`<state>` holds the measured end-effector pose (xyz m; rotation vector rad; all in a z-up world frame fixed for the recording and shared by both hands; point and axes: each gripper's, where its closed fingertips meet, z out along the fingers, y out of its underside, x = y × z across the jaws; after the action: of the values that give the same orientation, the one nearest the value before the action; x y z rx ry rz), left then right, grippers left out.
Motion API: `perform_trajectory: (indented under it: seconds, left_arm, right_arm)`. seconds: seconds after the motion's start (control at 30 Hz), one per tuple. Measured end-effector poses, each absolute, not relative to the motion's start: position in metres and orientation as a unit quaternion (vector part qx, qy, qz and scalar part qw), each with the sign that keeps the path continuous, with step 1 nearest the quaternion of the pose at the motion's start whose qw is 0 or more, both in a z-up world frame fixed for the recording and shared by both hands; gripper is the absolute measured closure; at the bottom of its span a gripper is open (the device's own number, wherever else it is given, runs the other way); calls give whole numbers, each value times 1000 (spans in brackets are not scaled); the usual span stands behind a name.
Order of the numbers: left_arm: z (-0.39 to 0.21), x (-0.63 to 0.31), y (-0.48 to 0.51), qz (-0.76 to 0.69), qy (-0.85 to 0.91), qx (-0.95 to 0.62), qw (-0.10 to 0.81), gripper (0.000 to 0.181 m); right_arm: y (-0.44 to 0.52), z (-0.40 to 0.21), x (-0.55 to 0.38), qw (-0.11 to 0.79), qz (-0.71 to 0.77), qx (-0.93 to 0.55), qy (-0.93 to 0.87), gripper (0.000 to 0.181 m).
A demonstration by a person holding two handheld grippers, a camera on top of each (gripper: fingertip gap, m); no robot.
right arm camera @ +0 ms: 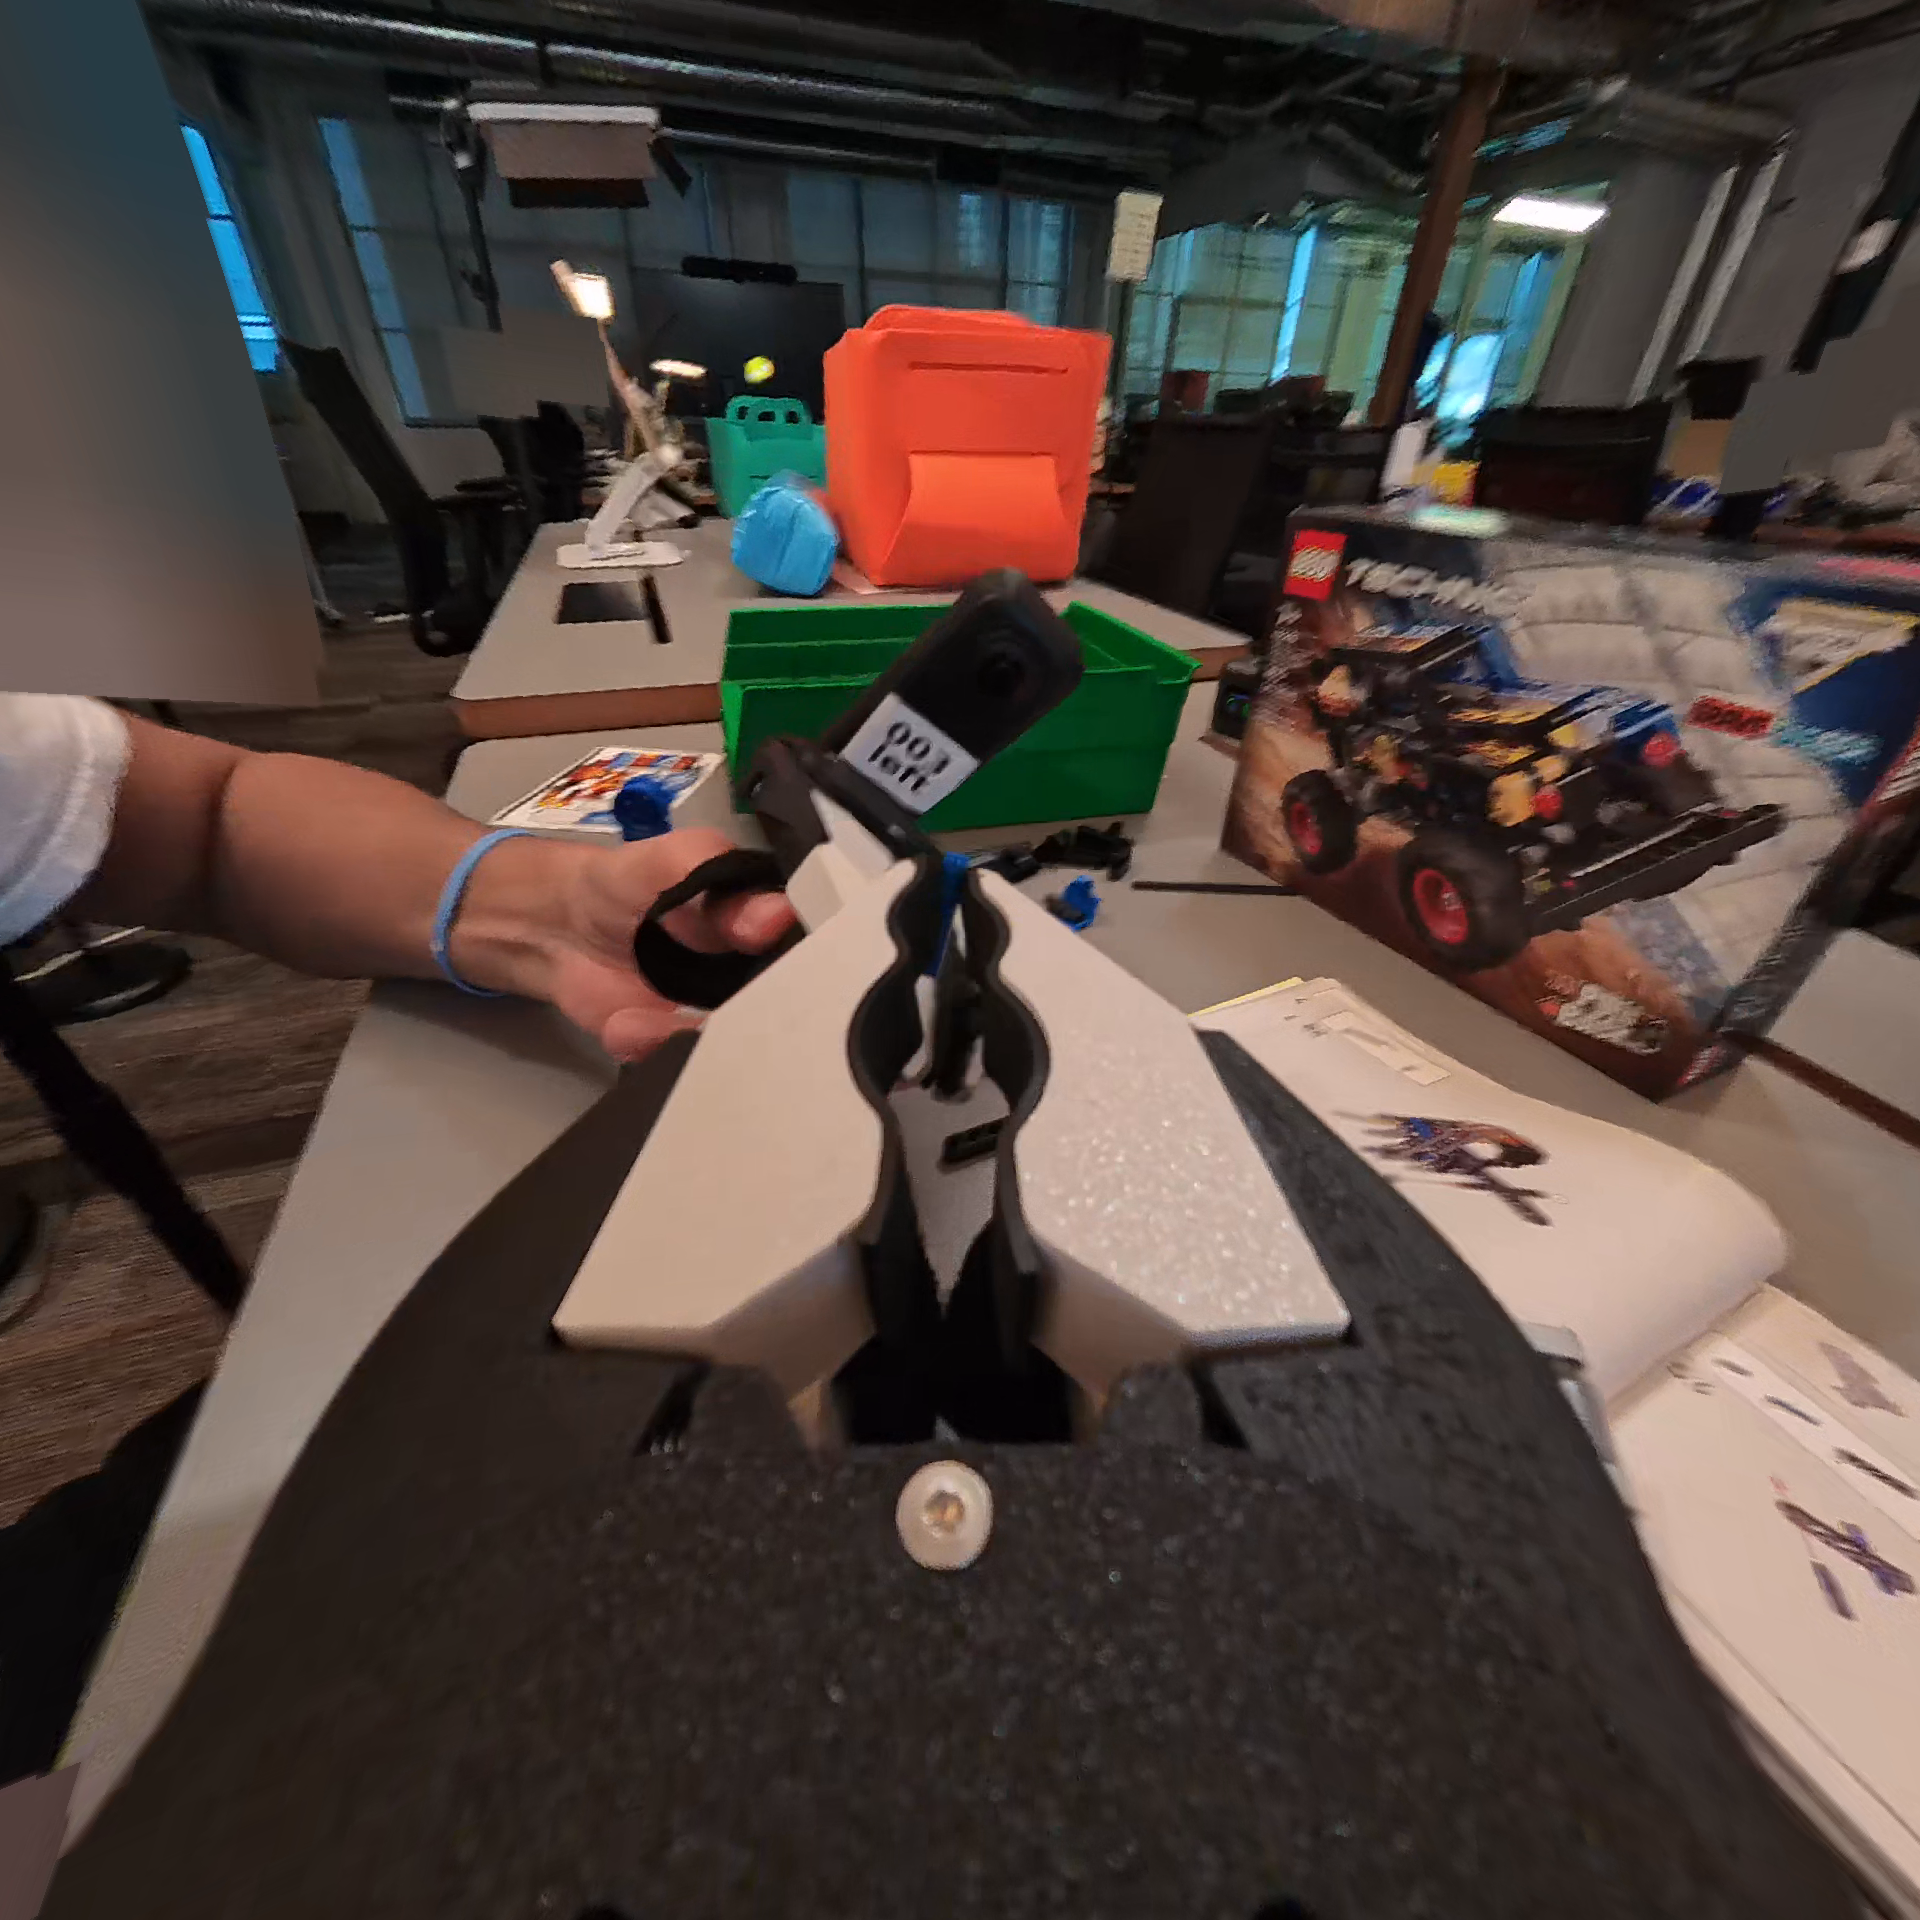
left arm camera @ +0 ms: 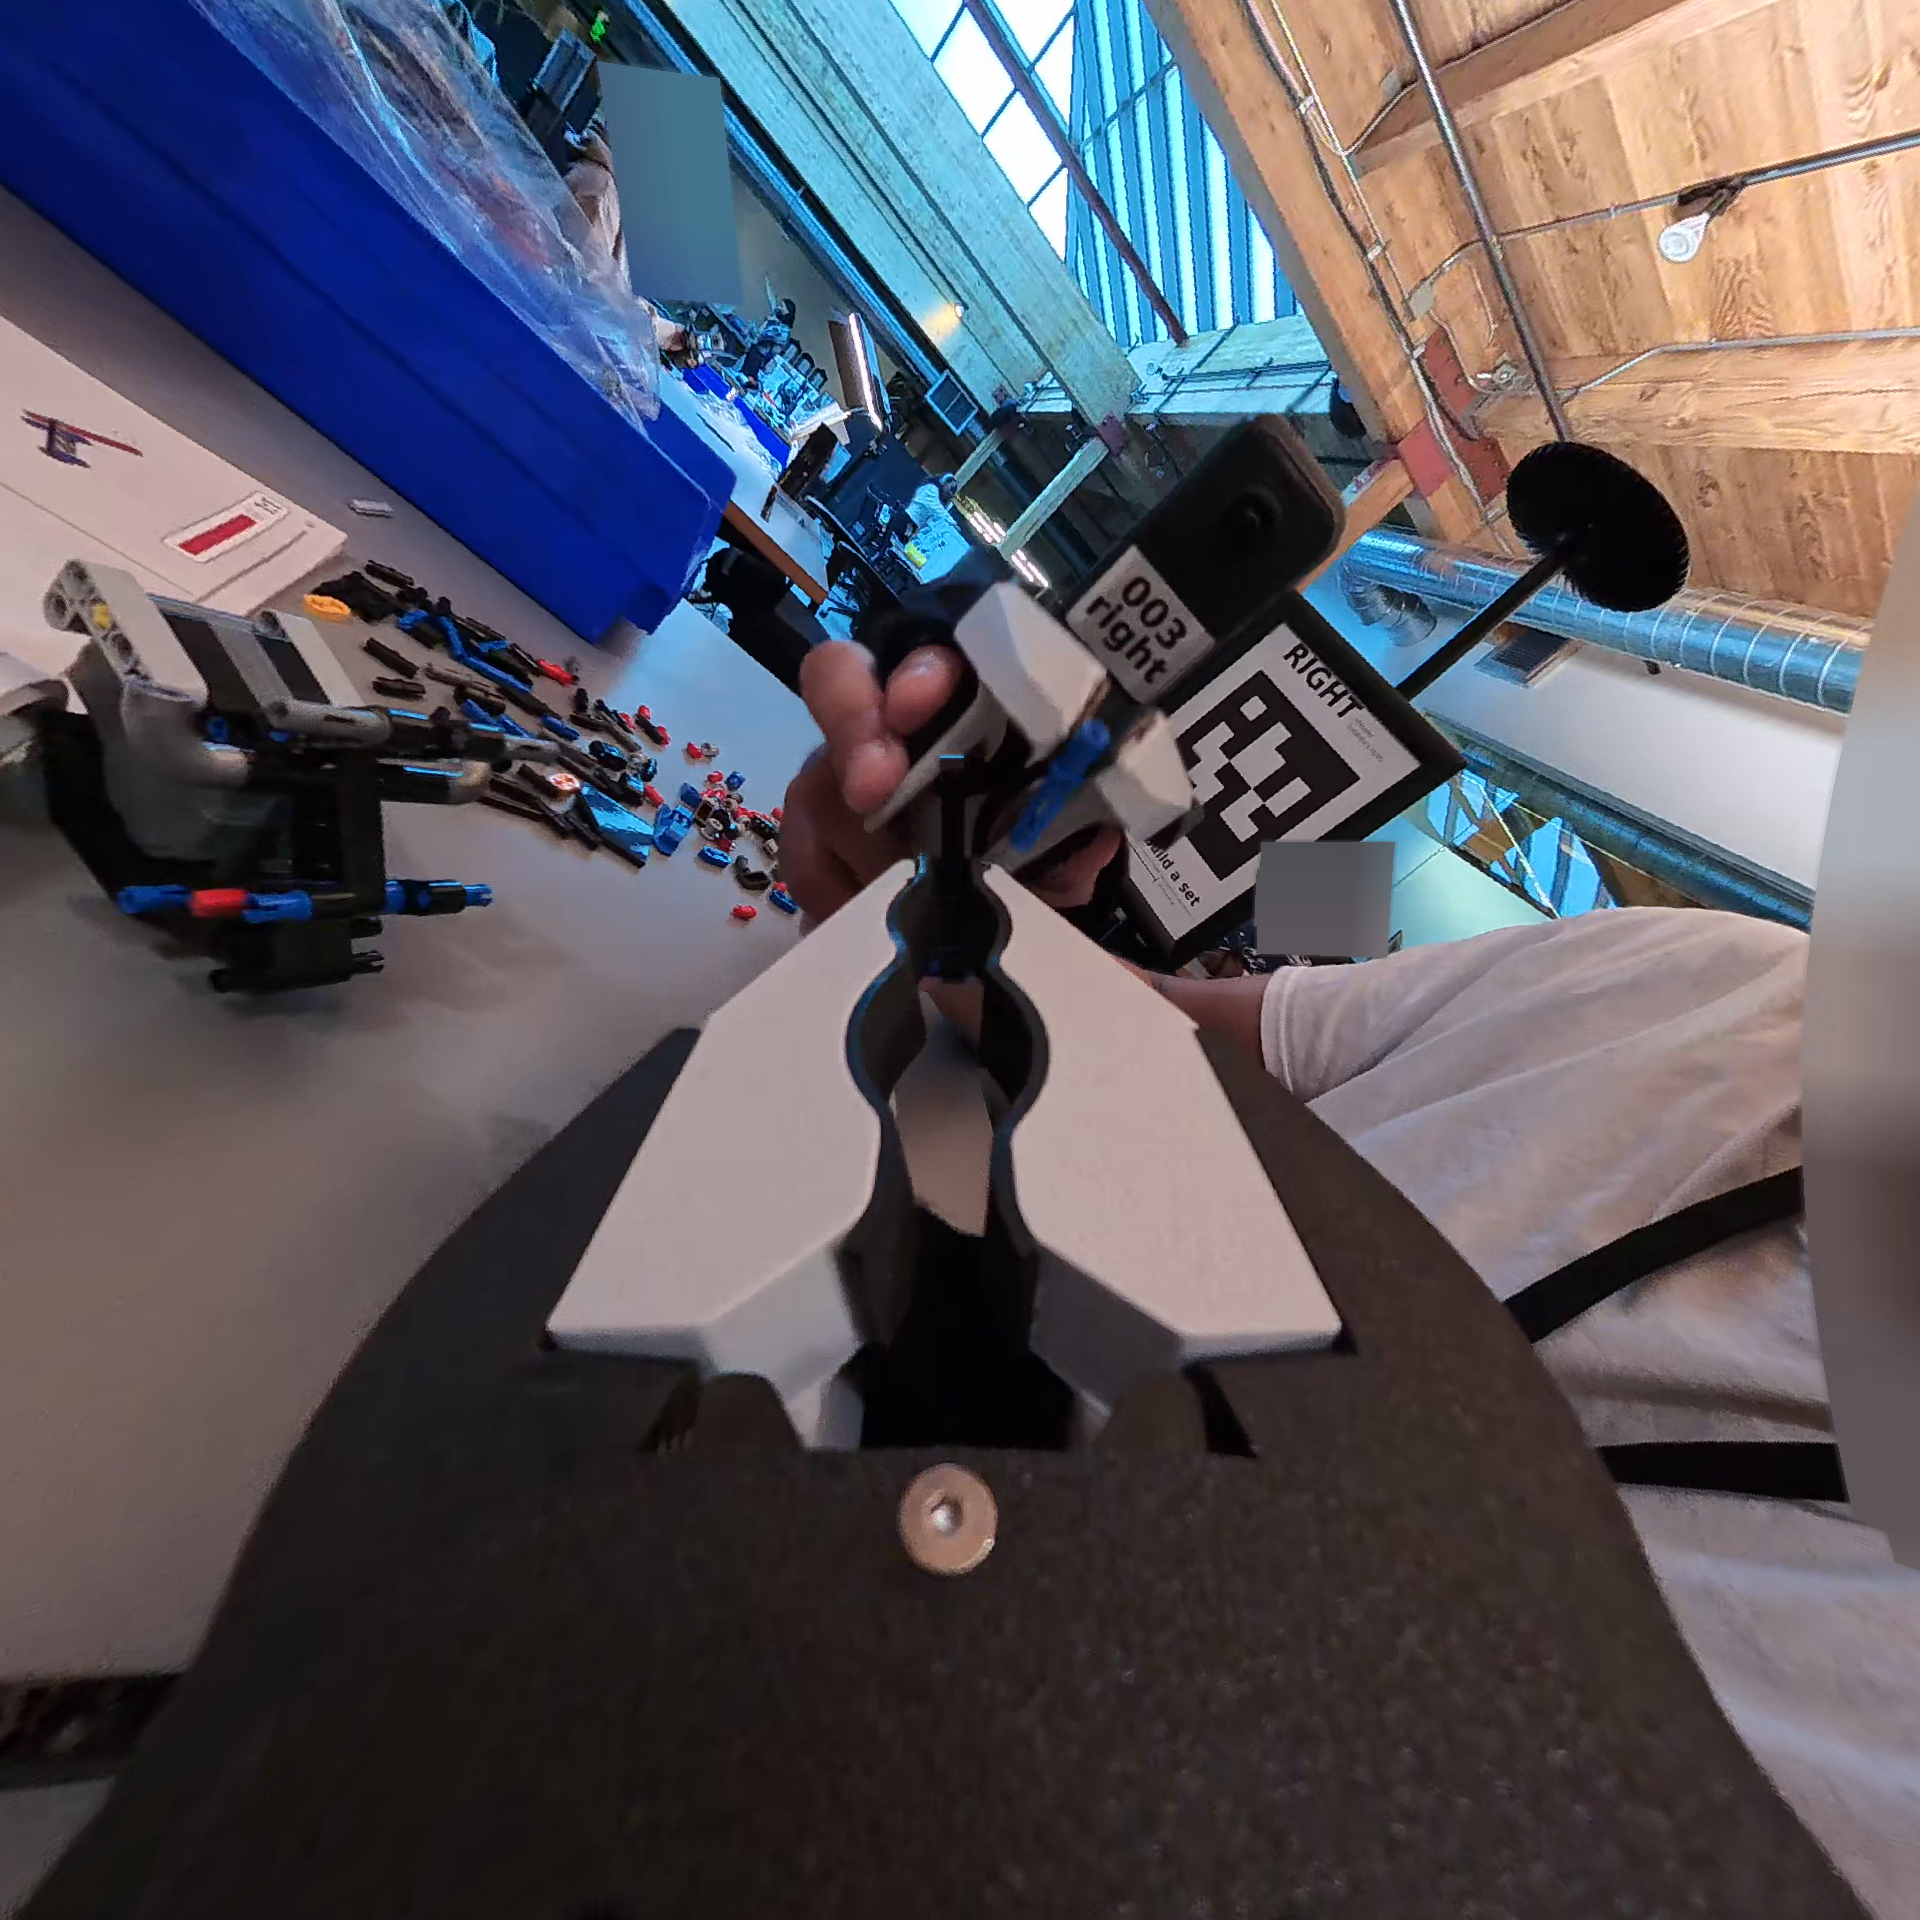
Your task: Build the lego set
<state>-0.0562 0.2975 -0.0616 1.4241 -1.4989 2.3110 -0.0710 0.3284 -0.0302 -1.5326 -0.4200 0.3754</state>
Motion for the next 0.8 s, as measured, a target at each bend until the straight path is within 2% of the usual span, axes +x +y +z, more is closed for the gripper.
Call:
perform_trajectory:
  seconds: [0.23, 0.8]
  left_arm:
    - [-61, -56, 299, 747, -480, 459, 20, 180]
    - [-67, -50, 317, 745, -461, 483, 4, 181]
  right_arm:
    - [331, -36, -67, 688, 94, -689, -206, 179]
    - [315, -44, -51, 675, 126, -706, -173, 179]
